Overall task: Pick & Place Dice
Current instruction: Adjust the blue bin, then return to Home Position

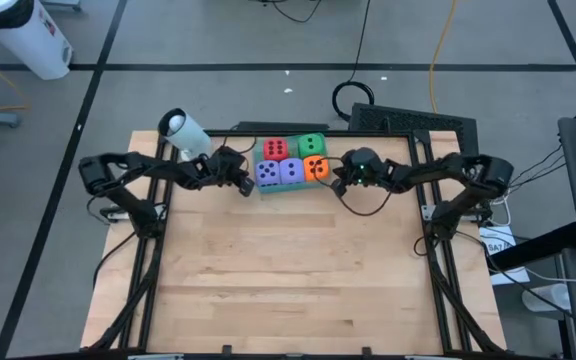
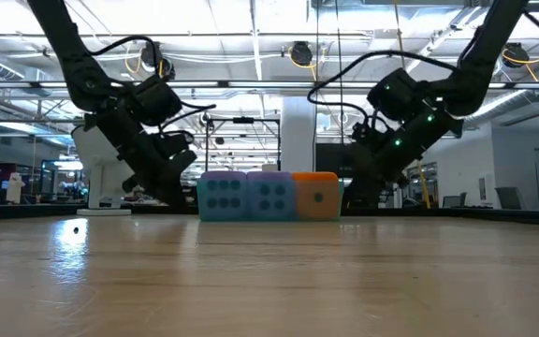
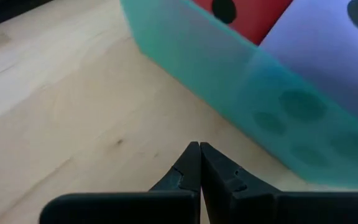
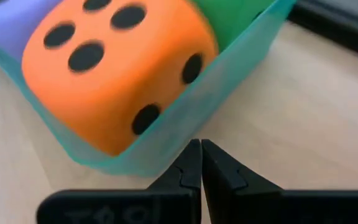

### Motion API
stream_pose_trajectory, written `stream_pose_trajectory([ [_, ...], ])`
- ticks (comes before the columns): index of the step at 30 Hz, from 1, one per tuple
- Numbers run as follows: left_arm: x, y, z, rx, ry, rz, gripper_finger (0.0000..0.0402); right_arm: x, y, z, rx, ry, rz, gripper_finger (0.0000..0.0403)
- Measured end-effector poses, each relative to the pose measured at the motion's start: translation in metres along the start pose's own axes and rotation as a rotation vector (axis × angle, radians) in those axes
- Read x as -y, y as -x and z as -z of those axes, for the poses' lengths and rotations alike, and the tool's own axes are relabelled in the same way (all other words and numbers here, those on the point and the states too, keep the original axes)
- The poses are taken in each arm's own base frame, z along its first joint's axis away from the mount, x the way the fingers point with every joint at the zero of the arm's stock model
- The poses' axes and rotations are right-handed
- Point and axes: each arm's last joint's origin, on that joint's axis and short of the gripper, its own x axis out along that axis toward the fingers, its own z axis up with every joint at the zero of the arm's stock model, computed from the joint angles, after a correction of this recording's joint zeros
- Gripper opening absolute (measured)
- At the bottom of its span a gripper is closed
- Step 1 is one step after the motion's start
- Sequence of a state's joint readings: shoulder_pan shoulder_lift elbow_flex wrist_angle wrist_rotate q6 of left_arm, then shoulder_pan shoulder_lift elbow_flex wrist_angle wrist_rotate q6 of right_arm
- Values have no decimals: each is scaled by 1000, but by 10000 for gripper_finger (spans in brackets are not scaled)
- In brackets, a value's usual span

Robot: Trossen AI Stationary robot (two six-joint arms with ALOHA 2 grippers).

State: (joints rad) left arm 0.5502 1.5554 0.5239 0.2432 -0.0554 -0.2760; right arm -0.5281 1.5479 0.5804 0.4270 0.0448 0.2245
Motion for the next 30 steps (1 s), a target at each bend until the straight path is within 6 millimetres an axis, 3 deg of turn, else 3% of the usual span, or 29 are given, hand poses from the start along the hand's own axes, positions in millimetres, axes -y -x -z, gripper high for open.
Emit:
stream_pose_trajectory([
  [11, 30, -12, 4, -53, -57, 65, 4, -26, -11, 17, -37, 0, -69, 0],
  [23, 40, -10, 11, -89, -62, 51, 5, -46, -8, 26, -58, 24, -107, 0],
  [30, 38, 12, 11, -147, -94, -16, 7, -48, 6, 20, -91, 77, -104, 0],
])
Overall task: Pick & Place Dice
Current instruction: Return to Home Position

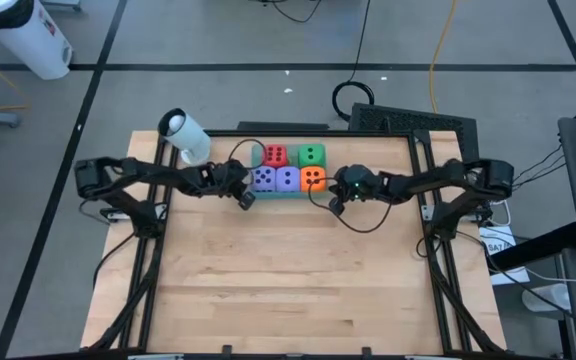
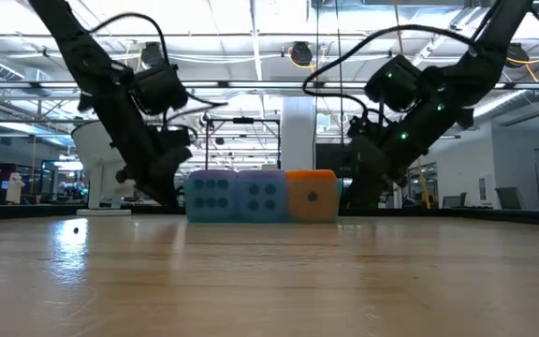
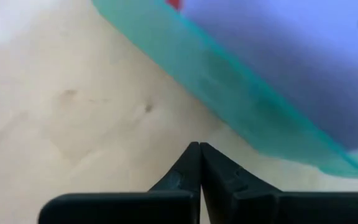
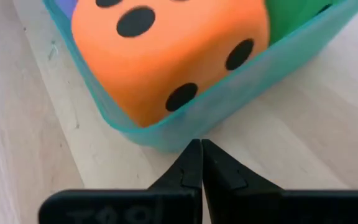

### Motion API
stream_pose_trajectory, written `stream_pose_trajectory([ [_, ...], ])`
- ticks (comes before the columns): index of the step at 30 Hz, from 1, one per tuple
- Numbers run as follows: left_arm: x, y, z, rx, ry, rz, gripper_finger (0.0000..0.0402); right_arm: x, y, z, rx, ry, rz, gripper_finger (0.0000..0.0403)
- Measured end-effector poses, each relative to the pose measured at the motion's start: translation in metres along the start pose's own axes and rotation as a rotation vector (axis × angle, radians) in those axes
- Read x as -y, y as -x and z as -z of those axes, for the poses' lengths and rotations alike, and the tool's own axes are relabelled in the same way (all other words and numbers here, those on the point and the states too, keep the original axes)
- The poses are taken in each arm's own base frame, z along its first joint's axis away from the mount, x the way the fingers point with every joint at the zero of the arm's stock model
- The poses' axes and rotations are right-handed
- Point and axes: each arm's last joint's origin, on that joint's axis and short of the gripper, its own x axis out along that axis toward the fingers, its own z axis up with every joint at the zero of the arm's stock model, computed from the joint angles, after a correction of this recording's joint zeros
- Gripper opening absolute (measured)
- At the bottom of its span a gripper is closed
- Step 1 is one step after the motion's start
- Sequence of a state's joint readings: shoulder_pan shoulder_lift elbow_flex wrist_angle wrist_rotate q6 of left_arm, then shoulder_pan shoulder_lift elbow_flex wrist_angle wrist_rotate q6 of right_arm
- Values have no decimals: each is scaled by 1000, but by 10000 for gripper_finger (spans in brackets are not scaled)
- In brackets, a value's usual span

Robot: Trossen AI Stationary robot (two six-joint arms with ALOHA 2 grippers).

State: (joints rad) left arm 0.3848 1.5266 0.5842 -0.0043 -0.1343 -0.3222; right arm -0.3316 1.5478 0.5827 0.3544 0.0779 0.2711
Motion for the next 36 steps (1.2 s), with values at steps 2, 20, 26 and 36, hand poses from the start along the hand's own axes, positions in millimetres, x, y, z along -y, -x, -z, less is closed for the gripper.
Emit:
stream_pose_trajectory([
  [2, 1, 10, -1, 13, -7, -23, 8, -2, 7, -3, 6, 8, -2, 0],
  [20, 25, 131, 22, 378, -418, 220, 3, -45, 117, -21, 394, 259, -263, 0],
  [26, 9, 173, 39, 594, -402, 320, 2, -22, 153, 0, 606, 215, -310, 0],
  [36, -11, 187, 61, 775, -421, 318, 1, 8, 158, 44, 693, 94, -182, 0],
])
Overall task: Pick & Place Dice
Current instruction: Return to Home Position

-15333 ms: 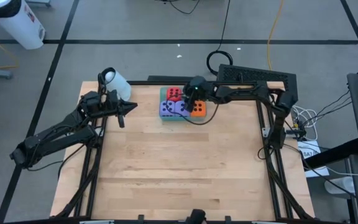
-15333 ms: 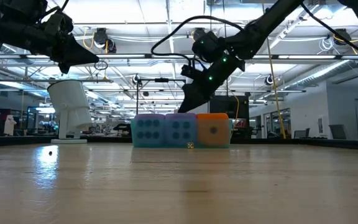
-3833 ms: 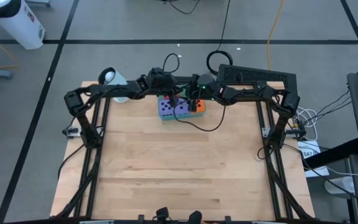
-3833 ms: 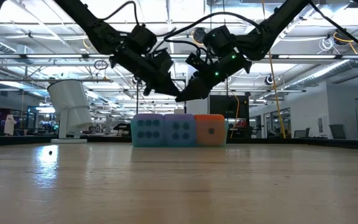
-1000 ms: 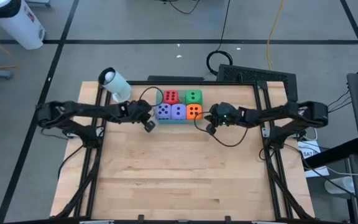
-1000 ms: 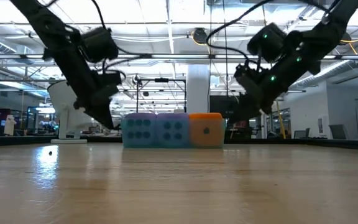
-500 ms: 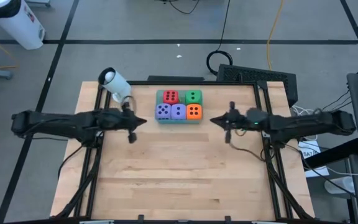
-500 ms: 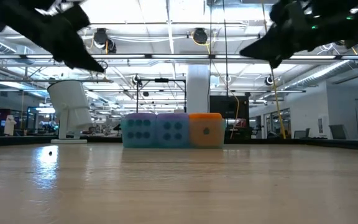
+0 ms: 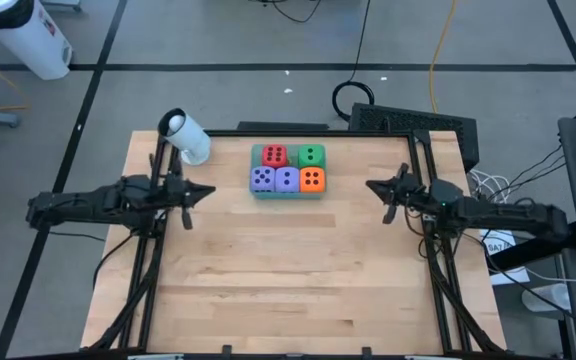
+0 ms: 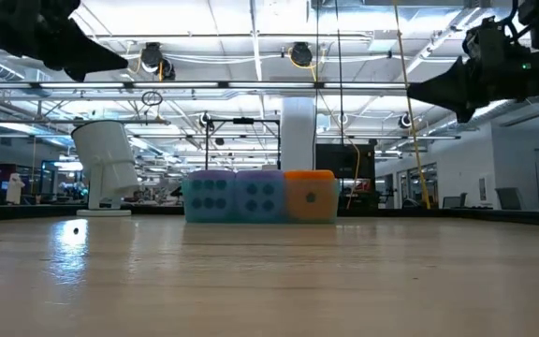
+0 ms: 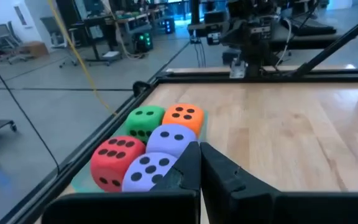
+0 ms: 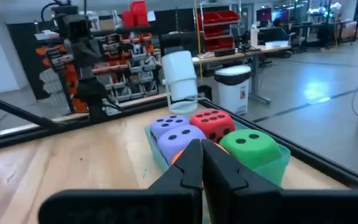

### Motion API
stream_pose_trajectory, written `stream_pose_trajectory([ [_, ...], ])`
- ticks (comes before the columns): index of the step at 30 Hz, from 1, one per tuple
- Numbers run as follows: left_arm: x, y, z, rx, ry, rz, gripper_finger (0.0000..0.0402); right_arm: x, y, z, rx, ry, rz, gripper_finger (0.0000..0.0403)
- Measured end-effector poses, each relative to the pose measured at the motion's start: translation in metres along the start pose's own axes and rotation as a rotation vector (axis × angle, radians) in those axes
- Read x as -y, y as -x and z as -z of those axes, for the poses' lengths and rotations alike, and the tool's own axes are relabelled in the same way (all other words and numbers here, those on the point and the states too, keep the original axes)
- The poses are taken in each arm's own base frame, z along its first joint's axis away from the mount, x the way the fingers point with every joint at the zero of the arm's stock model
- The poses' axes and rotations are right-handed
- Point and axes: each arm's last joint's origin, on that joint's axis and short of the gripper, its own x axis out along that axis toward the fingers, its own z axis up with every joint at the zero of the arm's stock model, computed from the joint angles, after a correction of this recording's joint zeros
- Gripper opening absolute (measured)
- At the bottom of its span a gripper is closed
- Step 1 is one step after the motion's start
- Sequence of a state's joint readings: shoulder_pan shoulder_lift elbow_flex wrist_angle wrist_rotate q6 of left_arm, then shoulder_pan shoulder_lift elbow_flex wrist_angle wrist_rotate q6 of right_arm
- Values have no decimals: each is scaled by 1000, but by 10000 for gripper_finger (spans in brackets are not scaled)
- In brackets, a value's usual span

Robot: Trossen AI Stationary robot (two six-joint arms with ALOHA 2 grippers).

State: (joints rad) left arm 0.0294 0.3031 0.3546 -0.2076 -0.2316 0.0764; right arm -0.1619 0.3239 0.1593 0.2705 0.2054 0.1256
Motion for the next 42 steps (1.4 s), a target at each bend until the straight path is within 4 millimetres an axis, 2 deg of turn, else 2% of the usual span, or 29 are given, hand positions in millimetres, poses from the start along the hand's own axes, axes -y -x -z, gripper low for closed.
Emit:
stream_pose_trajectory([
  [6, 1, 10, 11, -1, -8, 16, 1, 2, 4, 6, -44, -25, 6, 0],
  [12, 2, 17, 18, 113, -26, 50, 1, 4, 9, 17, 14, -52, 1, 0],
  [16, 4, 21, 25, 146, -21, 83, 0, 4, 12, 13, 68, -83, -7, 0],
  [26, 14, 5, 67, 71, -65, 148, 0, 5, 12, 14, 57, -81, -3, 0],
  [42, 14, 4, 66, 83, -12, 141, 4, 5, 12, 10, 109, -143, -8, 0],
])
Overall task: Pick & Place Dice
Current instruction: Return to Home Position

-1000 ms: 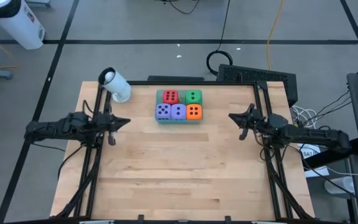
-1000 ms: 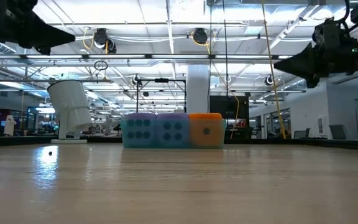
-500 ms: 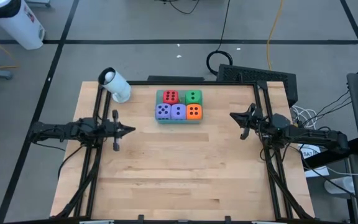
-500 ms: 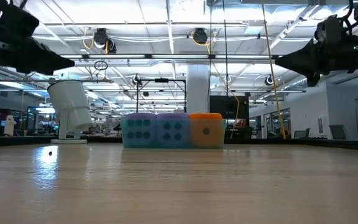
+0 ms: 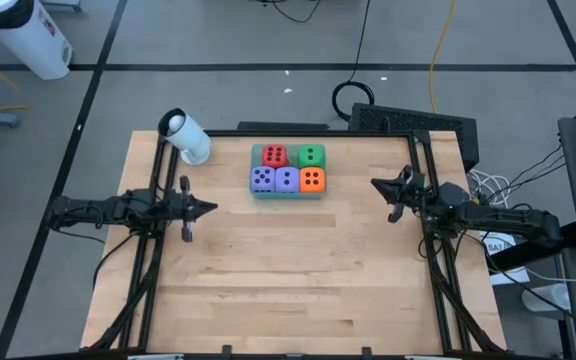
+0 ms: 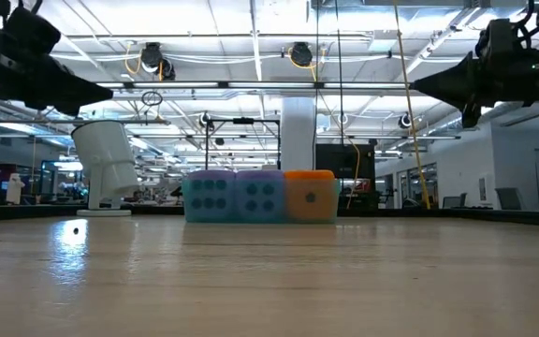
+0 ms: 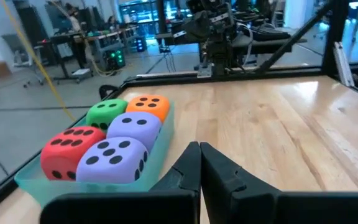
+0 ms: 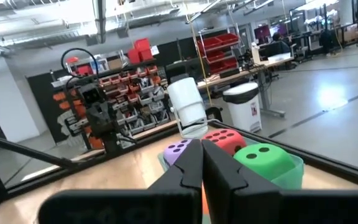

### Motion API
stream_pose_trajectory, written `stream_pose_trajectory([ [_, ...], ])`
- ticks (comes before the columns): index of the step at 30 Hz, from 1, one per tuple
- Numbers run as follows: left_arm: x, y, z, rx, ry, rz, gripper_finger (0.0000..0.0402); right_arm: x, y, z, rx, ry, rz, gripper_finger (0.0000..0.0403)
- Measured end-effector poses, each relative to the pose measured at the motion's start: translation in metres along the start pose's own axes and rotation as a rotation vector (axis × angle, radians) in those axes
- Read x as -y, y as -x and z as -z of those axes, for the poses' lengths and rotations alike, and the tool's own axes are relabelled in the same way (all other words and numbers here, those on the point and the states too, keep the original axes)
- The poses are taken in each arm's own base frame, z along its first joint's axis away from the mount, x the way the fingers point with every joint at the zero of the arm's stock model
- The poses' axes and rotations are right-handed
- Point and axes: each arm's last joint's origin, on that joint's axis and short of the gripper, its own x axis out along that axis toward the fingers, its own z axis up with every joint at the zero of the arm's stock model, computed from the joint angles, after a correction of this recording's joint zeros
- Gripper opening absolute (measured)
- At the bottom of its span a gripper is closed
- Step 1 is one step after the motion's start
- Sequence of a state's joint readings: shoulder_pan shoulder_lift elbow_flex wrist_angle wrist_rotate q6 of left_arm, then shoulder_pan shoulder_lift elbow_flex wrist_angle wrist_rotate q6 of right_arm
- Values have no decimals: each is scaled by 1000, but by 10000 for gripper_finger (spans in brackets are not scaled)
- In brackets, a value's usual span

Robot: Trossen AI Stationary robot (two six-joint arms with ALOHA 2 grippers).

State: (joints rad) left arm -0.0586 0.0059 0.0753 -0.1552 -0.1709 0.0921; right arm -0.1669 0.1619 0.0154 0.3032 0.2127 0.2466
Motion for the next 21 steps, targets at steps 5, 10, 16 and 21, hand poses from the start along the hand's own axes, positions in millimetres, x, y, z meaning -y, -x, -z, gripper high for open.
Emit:
stream_pose_trajectory([
  [5, -3, 0, 0, 0, 106, -96, 2, 0, 0, -1, 9, -4, -2, 0],
  [10, -6, 0, 0, 3, 177, -138, 5, 0, -1, 2, -23, 2, 6, 0],
  [16, -6, 0, 0, 3, 166, -141, 2, 0, -2, 4, -36, 5, 5, 0],
  [21, -6, 0, 0, 2, 143, -140, 19, 0, -2, 4, -36, 5, 5, 0],
])
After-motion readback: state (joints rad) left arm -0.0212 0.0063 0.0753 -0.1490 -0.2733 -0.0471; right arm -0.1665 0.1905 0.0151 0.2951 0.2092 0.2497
